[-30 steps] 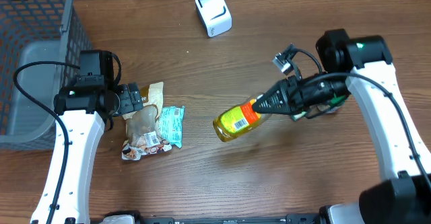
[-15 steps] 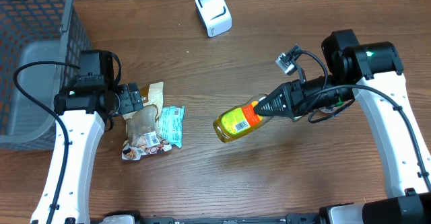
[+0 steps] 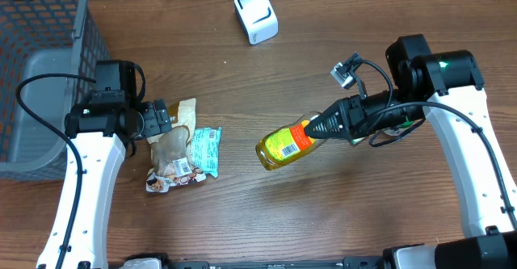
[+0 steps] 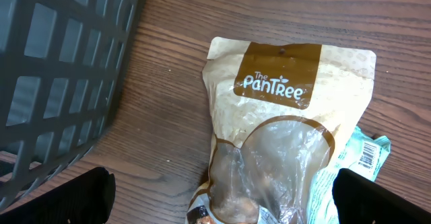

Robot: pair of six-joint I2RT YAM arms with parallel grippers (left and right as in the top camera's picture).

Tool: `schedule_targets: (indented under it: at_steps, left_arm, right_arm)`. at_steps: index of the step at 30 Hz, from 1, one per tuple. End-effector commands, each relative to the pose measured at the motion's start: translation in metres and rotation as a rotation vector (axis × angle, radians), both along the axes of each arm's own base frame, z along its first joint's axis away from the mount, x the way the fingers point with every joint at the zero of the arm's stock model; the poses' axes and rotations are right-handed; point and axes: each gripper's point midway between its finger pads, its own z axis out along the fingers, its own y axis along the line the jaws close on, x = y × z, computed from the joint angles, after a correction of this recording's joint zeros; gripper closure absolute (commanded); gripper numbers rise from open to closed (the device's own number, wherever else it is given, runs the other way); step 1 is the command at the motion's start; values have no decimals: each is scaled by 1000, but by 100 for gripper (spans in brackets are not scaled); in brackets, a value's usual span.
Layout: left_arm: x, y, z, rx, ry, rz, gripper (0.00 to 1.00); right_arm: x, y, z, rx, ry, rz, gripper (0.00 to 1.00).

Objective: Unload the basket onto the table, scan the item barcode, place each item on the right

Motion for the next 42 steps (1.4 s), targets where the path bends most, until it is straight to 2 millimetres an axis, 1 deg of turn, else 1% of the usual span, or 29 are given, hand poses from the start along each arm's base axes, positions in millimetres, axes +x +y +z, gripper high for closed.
schedule_targets:
  at_steps: [1,42]
  left_arm:
    - [4,-2,6,3,-15,-20,0]
    - [4,-2,6,3,-15,-20,0]
  right_arm:
    - [-4,2,12,52,-8,-5,72]
    - [-8,2,12,49,16,-6,72]
